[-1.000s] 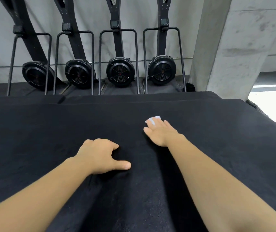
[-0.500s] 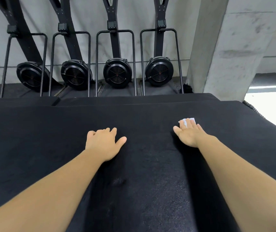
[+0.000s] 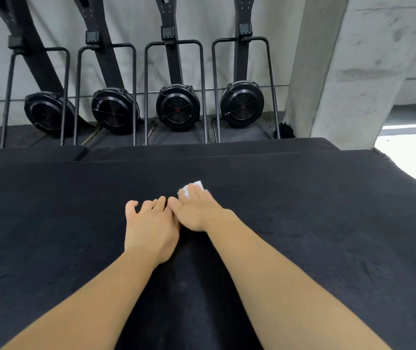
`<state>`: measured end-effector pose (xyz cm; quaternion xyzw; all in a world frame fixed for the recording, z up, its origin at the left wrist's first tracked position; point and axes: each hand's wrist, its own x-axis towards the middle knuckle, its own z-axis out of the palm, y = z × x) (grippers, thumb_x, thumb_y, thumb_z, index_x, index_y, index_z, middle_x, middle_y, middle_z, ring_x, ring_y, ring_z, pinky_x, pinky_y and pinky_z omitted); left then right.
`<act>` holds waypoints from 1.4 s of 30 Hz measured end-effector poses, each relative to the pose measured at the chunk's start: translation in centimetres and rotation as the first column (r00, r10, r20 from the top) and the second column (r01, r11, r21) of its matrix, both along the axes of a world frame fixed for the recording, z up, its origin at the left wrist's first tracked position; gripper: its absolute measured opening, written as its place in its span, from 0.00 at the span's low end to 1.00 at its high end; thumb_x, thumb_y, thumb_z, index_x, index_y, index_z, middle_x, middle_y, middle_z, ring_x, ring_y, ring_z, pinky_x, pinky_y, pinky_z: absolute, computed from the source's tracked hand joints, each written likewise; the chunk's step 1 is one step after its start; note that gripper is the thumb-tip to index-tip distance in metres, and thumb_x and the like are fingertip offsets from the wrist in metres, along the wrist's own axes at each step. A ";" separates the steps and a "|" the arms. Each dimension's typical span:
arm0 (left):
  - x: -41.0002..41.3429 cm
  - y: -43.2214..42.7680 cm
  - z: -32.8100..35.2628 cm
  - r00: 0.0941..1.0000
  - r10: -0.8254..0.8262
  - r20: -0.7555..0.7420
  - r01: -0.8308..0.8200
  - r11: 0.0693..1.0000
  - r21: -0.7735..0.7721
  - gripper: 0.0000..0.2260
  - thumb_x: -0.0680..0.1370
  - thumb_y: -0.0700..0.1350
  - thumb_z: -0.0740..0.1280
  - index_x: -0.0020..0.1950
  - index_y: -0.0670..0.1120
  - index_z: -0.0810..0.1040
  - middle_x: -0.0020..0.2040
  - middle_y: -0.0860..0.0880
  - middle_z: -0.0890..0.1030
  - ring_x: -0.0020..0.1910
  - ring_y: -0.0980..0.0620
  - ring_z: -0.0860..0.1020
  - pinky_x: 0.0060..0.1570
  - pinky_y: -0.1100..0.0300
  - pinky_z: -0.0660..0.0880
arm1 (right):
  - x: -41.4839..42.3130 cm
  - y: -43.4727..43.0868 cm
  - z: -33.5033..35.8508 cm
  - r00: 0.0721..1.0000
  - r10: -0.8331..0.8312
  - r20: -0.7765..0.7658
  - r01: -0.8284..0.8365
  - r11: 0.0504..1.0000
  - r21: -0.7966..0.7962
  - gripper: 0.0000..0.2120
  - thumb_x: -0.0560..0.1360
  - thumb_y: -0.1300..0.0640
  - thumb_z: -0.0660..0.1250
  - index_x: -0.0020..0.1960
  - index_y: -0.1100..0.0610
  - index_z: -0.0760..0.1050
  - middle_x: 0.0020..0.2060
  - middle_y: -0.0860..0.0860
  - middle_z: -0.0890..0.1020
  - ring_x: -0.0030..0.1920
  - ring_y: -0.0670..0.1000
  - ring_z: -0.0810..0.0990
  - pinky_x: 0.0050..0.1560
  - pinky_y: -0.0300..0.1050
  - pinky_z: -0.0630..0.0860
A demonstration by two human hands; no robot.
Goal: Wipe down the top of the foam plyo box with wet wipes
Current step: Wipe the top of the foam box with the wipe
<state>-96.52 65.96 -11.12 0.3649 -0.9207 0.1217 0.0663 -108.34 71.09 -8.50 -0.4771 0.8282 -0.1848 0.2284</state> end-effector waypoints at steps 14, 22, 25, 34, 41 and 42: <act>0.1 0.0 -0.1 0.999 0.044 0.008 -0.044 0.999 0.018 0.24 0.82 0.53 0.41 0.77 0.54 0.60 0.75 0.55 0.65 0.70 0.52 0.65 0.68 0.46 0.46 | -13.9 9.2 -0.3 0.946 -0.211 -0.246 0.240 0.967 0.091 0.25 0.83 0.45 0.44 0.78 0.48 0.56 0.77 0.48 0.55 0.74 0.55 0.56 0.76 0.49 0.50; 0.0 -0.2 -0.3 0.999 0.034 -0.010 -0.033 0.999 0.025 0.24 0.82 0.53 0.41 0.77 0.54 0.60 0.75 0.54 0.64 0.70 0.52 0.65 0.67 0.46 0.45 | -12.9 4.9 -0.3 0.875 -0.323 -0.360 0.376 0.923 0.087 0.32 0.84 0.42 0.45 0.77 0.65 0.58 0.74 0.61 0.61 0.75 0.59 0.54 0.76 0.51 0.50; 0.0 -0.4 -0.4 0.999 0.029 -0.015 -0.028 0.999 0.034 0.24 0.82 0.53 0.42 0.77 0.53 0.61 0.75 0.54 0.64 0.70 0.51 0.65 0.67 0.47 0.46 | -11.3 2.4 -1.0 0.880 -0.326 -0.345 0.350 0.937 0.009 0.33 0.83 0.41 0.48 0.76 0.64 0.59 0.68 0.57 0.64 0.71 0.58 0.59 0.72 0.50 0.57; 0.0 -0.2 -0.2 0.999 0.032 -0.030 -0.031 0.998 0.050 0.24 0.82 0.53 0.41 0.75 0.54 0.62 0.75 0.56 0.64 0.70 0.53 0.64 0.68 0.48 0.47 | -4.4 -4.4 -1.1 0.938 0.117 -0.326 -0.093 0.992 0.087 0.30 0.84 0.43 0.44 0.81 0.55 0.44 0.80 0.58 0.44 0.80 0.56 0.45 0.77 0.52 0.48; 0.0 -0.4 -0.5 0.999 0.051 -0.011 -0.050 0.997 0.056 0.24 0.82 0.54 0.40 0.77 0.55 0.59 0.76 0.57 0.62 0.72 0.54 0.62 0.68 0.48 0.46 | -11.9 0.6 -1.2 0.953 -0.040 -0.300 0.032 0.999 -0.030 0.25 0.81 0.45 0.50 0.76 0.53 0.60 0.69 0.51 0.66 0.70 0.58 0.64 0.69 0.55 0.65; 0.0 -0.4 -0.5 0.999 0.050 -0.014 -0.049 0.997 0.059 0.24 0.82 0.54 0.40 0.77 0.55 0.59 0.76 0.57 0.62 0.72 0.54 0.62 0.68 0.48 0.46 | -13.5 1.8 -1.2 0.949 -0.081 -0.304 0.081 0.997 -0.015 0.26 0.81 0.45 0.49 0.76 0.53 0.60 0.70 0.51 0.66 0.70 0.59 0.64 0.70 0.56 0.63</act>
